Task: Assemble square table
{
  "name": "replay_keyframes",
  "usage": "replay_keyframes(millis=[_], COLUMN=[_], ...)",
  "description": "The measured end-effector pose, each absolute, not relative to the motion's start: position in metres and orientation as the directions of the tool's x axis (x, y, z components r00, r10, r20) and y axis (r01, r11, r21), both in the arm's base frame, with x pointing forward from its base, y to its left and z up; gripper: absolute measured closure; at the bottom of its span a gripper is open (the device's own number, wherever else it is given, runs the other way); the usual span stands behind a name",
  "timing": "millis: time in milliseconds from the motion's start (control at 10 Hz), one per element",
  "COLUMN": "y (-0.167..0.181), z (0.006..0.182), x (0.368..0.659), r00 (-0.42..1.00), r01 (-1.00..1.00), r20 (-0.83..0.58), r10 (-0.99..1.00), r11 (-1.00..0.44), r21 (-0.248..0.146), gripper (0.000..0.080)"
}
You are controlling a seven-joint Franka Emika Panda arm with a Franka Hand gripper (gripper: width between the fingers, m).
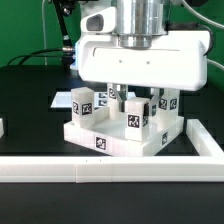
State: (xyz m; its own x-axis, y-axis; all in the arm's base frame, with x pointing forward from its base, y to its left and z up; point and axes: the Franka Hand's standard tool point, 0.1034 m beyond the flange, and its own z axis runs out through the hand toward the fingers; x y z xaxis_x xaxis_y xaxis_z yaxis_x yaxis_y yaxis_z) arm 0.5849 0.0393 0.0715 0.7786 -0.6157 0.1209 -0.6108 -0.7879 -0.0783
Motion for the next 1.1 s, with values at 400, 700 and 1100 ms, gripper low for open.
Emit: replay_keyframes(millis=[400, 700, 1100], y=[0.05, 0.057, 0.055], z=[0.071, 0.07, 0.07], x=[0.584, 0.583, 0.583], r00=[0.532, 0.235, 0.038], r01=[-0.834, -0.962, -0.989], r20=[0.087, 0.041, -0.006], r10=[-0.842, -0.971, -0.999], r11=[-0.539, -0.238, -0.037], r21=[-0.117, -0.136, -0.145], gripper=[0.0509, 0.0509, 0.0485])
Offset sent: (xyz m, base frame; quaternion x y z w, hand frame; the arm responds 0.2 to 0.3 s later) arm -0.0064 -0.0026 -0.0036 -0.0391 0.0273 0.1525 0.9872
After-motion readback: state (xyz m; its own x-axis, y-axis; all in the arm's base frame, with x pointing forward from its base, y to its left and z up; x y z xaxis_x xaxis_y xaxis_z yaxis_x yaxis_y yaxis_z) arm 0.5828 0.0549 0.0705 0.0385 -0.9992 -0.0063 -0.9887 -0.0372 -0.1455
